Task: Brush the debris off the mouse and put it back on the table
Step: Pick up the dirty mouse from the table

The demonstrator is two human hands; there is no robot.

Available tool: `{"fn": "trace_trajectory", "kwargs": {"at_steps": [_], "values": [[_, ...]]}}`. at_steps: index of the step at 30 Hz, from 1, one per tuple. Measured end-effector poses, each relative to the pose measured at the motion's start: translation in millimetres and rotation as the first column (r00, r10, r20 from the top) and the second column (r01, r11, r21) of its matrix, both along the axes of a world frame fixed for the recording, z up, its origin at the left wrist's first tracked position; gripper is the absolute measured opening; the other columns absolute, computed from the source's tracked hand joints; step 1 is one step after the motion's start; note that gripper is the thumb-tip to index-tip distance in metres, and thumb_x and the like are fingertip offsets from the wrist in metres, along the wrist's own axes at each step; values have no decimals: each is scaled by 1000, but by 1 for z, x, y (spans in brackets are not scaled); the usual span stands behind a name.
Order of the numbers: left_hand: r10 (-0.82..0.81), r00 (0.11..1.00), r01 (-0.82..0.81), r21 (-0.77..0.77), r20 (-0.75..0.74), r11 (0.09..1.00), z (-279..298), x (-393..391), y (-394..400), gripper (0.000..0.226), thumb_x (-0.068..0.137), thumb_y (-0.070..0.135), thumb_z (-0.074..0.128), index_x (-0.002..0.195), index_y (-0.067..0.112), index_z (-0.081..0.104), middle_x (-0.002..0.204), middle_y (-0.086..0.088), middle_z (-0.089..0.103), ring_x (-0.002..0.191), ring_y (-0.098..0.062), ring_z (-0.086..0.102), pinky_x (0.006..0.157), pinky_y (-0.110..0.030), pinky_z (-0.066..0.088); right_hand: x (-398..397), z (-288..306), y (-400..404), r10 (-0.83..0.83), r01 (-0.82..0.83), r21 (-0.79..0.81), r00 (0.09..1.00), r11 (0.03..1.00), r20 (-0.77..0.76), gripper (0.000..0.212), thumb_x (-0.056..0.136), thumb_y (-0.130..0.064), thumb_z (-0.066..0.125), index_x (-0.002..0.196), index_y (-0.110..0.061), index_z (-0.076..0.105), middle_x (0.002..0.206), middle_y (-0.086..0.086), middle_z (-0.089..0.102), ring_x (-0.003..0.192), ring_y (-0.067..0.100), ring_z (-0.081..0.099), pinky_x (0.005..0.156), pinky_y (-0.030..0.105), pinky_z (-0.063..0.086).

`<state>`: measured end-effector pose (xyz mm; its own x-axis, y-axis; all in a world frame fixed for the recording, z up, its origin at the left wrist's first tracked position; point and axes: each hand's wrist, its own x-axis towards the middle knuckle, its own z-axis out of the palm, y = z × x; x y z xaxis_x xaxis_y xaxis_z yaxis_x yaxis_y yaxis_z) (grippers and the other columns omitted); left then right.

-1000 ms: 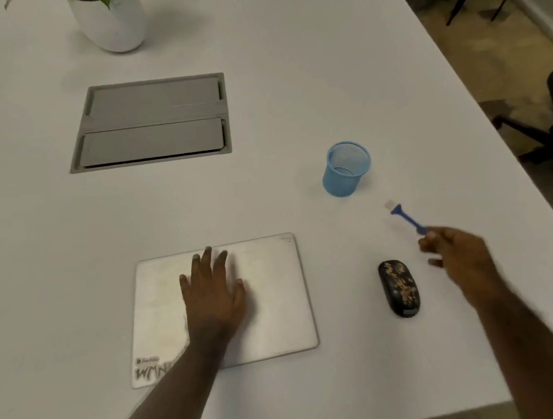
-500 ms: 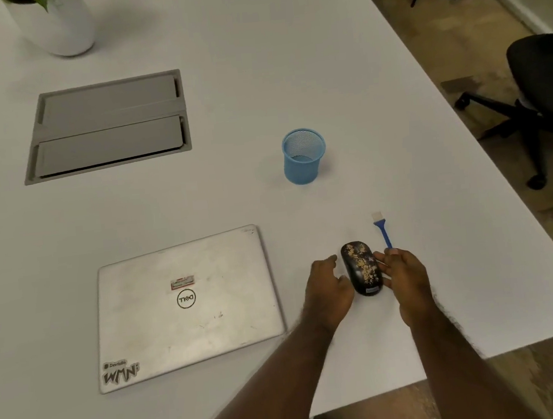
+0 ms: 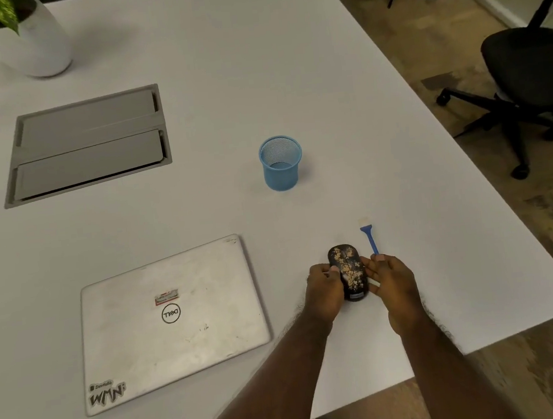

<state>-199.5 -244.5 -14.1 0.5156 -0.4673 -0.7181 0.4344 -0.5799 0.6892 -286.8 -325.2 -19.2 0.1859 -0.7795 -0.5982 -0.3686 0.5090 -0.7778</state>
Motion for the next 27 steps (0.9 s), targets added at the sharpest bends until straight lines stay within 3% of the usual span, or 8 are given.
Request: {"fn": "trace_trajectory", "kwargs": {"at_steps": [4,8,11,15,19,23,27], "values": [[80,986,-87,-45,-144,995,6,-2,3,27,100,20,35,123,11,45,121,-17,58,98,-22,57,74,-29,52,-6,13,9,8,-8,-15,999,1000,46,24,107,-20,40,122,-11,57,127,13,67,118,30,63,98,49,52],[115,960,-153,-137,-254,979,20,-5,16,26,101,18,34,121,11,51,112,-12,63,98,-23,60,92,-42,51,-13,38,24,30,-26,-44,994,999,103,20,107,-20,41,104,-20,60,116,8,69,109,25,66,83,36,55],[172,902,-265,-195,-396,944,41,-6,28,27,103,18,34,110,14,60,104,-9,66,97,-25,62,88,-44,52,-20,62,37,47,-39,-60,989,997,140,20,107,-20,41,105,-18,61,115,7,70,105,21,67,77,31,56],[154,821,-327,-232,-550,916,73,-10,47,35,103,20,33,128,8,54,127,-20,59,115,-34,57,88,-45,53,-35,95,55,68,-53,-94,985,994,158,22,107,-23,42,112,-14,61,117,6,70,106,22,67,84,36,55],[73,788,-284,-255,-612,924,111,-18,67,44,103,25,31,137,3,49,136,-23,55,115,-34,57,90,-43,49,-54,133,74,61,-45,-98,984,994,168,19,106,-24,44,105,-19,62,111,2,73,99,18,69,77,33,53],[-11,742,-253,-296,-671,921,140,-25,89,48,102,28,30,139,1,46,131,-24,57,106,-36,60,94,-44,47,-84,167,97,-21,50,-154,983,987,183,18,104,-25,49,105,-23,67,101,-5,76,92,14,72,76,32,55],[-88,712,-221,-341,-697,914,164,-26,109,49,102,27,32,141,-1,43,138,-26,52,108,-36,59,98,-46,46,-118,189,127,-211,257,-200,952,946,222,16,97,-23,62,107,-15,72,91,1,74,79,17,69,69,30,55]]}}
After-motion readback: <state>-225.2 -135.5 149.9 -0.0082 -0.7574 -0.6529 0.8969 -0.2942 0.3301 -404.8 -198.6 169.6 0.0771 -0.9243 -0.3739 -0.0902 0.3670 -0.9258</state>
